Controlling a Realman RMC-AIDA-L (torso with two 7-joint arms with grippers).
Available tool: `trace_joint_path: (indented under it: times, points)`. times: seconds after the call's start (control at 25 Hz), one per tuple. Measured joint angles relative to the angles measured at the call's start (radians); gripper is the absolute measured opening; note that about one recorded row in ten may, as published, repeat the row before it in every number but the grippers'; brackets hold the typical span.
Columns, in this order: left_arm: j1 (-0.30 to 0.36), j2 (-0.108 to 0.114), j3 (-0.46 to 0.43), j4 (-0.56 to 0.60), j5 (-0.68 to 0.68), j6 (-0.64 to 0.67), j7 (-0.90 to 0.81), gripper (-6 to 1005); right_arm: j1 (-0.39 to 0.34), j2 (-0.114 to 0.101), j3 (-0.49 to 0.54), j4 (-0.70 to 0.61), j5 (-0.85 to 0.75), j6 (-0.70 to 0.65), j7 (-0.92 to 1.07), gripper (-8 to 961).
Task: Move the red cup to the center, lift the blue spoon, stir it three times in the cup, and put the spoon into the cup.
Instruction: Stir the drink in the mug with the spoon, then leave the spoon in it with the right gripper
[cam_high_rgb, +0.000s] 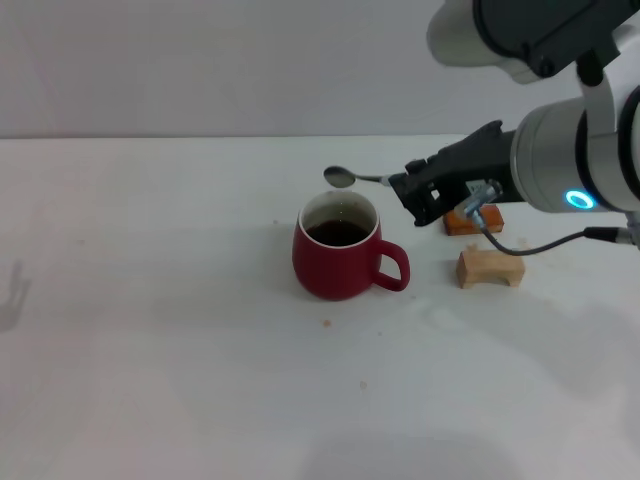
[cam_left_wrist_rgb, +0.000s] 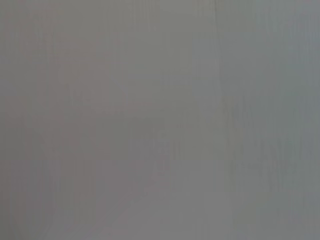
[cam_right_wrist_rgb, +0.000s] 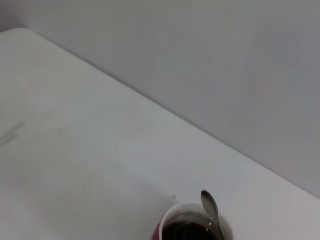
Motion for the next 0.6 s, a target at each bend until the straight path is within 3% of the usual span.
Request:
trace_joint_path:
  times: [0.6]
  points:
    - [-0.002,-0.001,0.0,0.0,0.0,0.0,0.002,847,0.008,0.001,-0.003,-0.019,-0.001,0.051,0.002,126]
